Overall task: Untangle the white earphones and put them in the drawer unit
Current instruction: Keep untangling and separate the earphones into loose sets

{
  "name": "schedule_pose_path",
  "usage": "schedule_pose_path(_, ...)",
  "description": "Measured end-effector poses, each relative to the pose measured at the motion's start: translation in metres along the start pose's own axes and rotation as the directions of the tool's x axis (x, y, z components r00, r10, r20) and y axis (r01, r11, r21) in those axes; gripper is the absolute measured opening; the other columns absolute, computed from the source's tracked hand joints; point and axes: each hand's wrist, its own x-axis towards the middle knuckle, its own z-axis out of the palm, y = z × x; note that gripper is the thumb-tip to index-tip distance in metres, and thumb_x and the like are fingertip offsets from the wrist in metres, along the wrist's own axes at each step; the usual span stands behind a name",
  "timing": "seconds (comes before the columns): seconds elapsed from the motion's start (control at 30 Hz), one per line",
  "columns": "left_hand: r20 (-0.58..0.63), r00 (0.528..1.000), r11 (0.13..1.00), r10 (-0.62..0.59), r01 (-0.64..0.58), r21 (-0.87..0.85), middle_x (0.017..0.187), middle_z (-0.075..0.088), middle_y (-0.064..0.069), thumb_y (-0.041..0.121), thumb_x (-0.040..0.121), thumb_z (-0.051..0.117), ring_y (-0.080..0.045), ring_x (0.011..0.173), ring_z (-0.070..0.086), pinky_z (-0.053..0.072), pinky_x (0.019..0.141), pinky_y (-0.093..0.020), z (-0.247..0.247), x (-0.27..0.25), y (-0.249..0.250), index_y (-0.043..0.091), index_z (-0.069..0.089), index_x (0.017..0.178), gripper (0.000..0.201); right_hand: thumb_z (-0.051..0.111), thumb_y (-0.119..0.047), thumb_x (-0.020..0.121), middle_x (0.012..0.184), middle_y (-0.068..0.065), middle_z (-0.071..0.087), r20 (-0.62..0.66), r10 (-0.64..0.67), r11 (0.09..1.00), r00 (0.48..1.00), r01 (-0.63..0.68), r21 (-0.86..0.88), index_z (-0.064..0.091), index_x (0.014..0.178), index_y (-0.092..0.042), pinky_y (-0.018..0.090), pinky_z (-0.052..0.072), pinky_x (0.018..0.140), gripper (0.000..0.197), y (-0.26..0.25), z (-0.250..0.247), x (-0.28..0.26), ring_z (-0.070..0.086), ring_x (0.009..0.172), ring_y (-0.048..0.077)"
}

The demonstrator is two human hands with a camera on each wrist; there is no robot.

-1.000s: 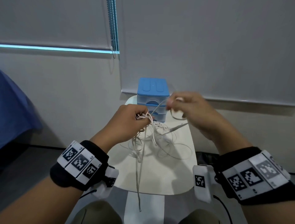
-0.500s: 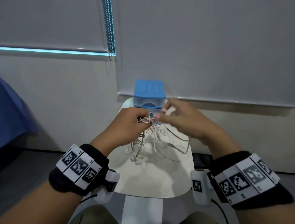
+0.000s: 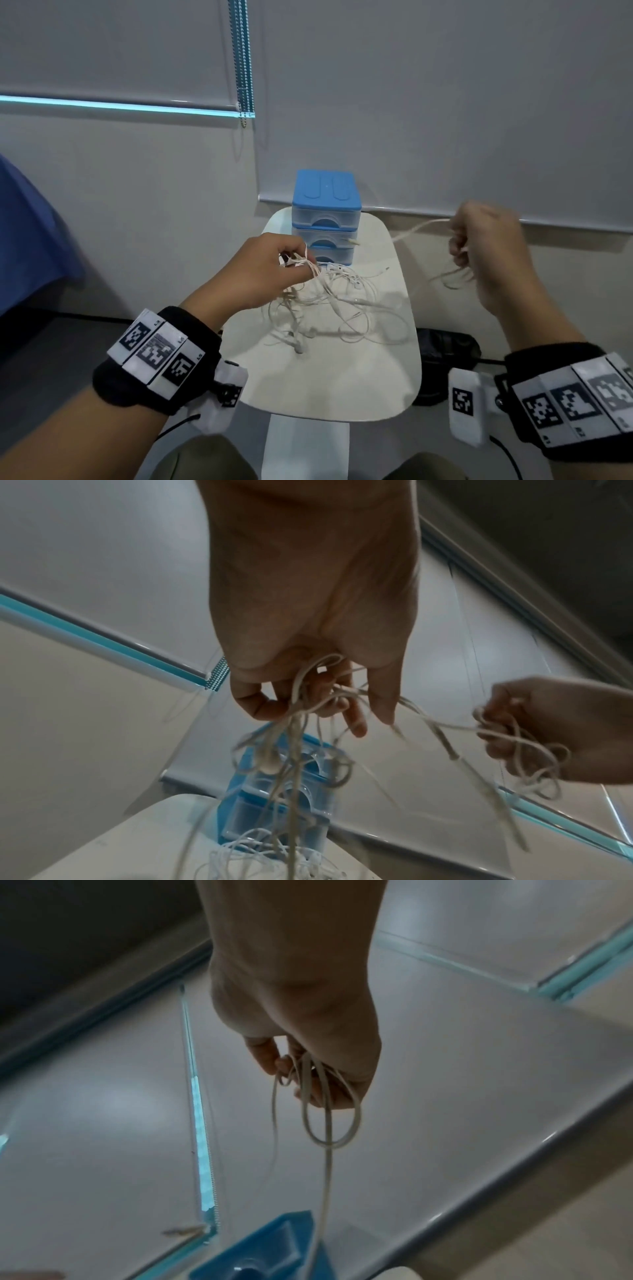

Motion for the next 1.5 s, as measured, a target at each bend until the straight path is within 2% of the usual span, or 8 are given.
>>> schedule_pose_path(0.2,0.004,1.000,0.995,-0.026,0.026,-0.094,0.081,0.069,-0.003,0.026,0.089,0.078,-0.010,0.060,0.058,0.050,0.055,-0.023,-0.002,-0.006,0.005,0.019,0.077,0.087,0.007,0.054,-0.029,0.073,0.064,0.029,0.058,-0.035,0.062,0.928,0.997,-0.070,-0.367,0.058,0.072,0.004,0.041,0.044,0.056,0.033,0.037,-0.020,0.009,0.051,0.050,0.031)
schedule_pose_path(0.43,-0.010,1.000,0.992,0.018,-0.019,-0.122,0.075,0.068,0.009,0.027,0.090,0.079,-0.006,0.060,0.052,0.043,0.057,-0.019,0.001,-0.006,0.011,0.025,0.073,0.078,0.014,0.057,-0.036,0.090,0.096,0.009,0.065,0.220,0.302,0.498,0.928,0.043,-0.866,0.063,0.089,-0.014,0.038,0.052,0.080,0.023,0.066,-0.005,0.000,0.060,0.091,0.033)
schedule_pose_path(0.57,-0.019,0.999,0.993,0.048,-0.050,-0.104,0.085,0.074,0.001,0.025,0.089,0.080,-0.010,0.065,0.058,0.050,0.060,-0.022,0.007,-0.008,0.015,0.025,0.071,0.075,0.017,0.067,-0.034,0.096,0.091,-0.003,0.075,0.551,0.093,0.922,0.829,0.136,-0.361,0.075,0.091,-0.022,0.030,0.049,0.085,0.016,0.027,0.017,-0.030,0.067,0.096,0.021)
schedule_pose_path(0.7,-0.026,0.998,0.995,0.055,-0.057,-0.078,0.073,0.068,0.009,0.023,0.088,0.079,-0.006,0.063,0.056,0.046,0.060,-0.018,0.010,-0.009,0.018,0.025,0.073,0.077,0.012,0.072,-0.024,0.095,0.102,0.007,0.076,0.789,-0.012,0.988,0.614,0.129,-0.086,0.073,0.107,-0.021,0.043,0.053,0.094,0.012,0.016,0.046,-0.051,0.070,0.102,0.028)
schedule_pose_path(0.77,-0.038,0.998,0.995,0.056,-0.059,-0.077,0.071,0.066,0.011,0.022,0.086,0.080,-0.003,0.060,0.054,0.043,0.057,-0.014,0.009,-0.010,0.018,0.025,0.072,0.076,0.014,0.071,-0.019,0.093,0.092,0.015,0.074,0.764,-0.039,0.986,0.644,0.149,-0.076,0.070,0.098,-0.021,0.053,0.053,0.089,0.006,0.020,0.052,-0.050,0.069,0.091,0.036)
schedule_pose_path(0.9,0.011,0.998,0.990,0.067,-0.065,-0.123,0.084,0.070,0.003,0.024,0.087,0.082,-0.004,0.065,0.055,0.045,0.062,-0.014,0.004,-0.015,0.013,0.024,0.074,0.088,0.008,0.063,-0.004,0.099,0.078,0.026,0.067,0.699,-0.043,0.995,0.714,0.090,-0.031,0.068,0.099,-0.007,0.036,0.051,0.073,0.006,0.022,0.047,-0.045,0.071,0.071,0.022)
schedule_pose_path(1.1,0.135,0.990,0.941,0.037,0.011,-0.337,0.096,0.072,-0.006,0.042,0.094,0.058,-0.018,0.070,0.063,0.048,0.074,-0.036,0.001,-0.019,0.010,0.030,0.079,0.104,0.026,0.057,-0.010,0.104,0.062,0.007,0.059,0.615,-0.049,0.996,0.787,0.081,-0.025,0.070,0.094,-0.007,0.029,0.045,0.058,0.016,0.022,0.039,-0.039,0.060,0.056,0.018)
schedule_pose_path(1.5,0.206,0.978,0.829,-0.020,0.131,-0.543,0.101,0.073,-0.008,0.045,0.090,0.037,-0.026,0.078,0.061,0.047,0.088,-0.044,-0.002,-0.015,0.019,0.023,0.079,0.117,0.054,0.051,-0.004,0.101,0.069,0.003,0.060,0.761,0.222,0.975,0.610,-0.151,-0.164,0.064,0.091,0.008,0.024,0.040,0.057,0.021,0.025,0.056,-0.038,0.054,0.060,0.015)
